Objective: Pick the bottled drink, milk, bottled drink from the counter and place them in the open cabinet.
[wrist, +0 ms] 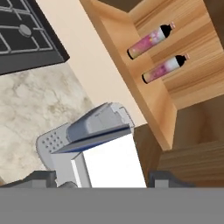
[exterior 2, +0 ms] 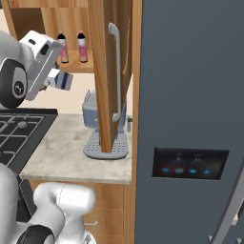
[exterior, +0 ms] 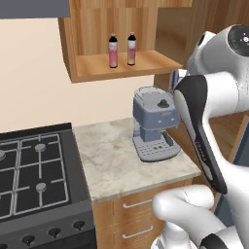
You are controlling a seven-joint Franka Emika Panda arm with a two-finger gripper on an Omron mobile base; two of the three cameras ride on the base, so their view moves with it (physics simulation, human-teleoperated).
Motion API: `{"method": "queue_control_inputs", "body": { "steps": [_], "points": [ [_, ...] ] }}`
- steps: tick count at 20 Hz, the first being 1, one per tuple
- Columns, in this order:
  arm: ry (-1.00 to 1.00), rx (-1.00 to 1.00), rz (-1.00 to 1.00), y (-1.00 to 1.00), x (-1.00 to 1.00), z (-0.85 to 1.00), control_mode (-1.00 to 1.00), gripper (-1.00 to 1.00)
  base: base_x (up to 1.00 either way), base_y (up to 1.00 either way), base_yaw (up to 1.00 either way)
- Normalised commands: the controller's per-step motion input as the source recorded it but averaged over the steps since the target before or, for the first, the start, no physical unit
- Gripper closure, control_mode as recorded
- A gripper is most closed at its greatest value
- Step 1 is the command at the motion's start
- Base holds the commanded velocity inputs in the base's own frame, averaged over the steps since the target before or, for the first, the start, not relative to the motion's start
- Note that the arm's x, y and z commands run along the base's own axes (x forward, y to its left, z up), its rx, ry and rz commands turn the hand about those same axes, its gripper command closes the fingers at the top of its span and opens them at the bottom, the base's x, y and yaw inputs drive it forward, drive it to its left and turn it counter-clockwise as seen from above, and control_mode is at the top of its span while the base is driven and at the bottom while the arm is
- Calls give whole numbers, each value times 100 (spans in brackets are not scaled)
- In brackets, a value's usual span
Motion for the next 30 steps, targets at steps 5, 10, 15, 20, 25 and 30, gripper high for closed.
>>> {"method": "queue_control_inputs", "body": {
  "steps": [5,10,15,20,25,30],
  "points": [
    [0,0,3,-31,7,0,-100,100,0,0,0],
    [0,2,6,-33,37,12,-100,100,0,0,0],
    [0,1,0,0,64,23,-100,100,0,0,0],
    [0,0,0,0,70,5,-100,100,0,0,0],
    [0,0,0,0,65,0,-100,100,0,0,0],
    [0,0,0,0,64,0,-100,100,0,0,0]
  ]
}}
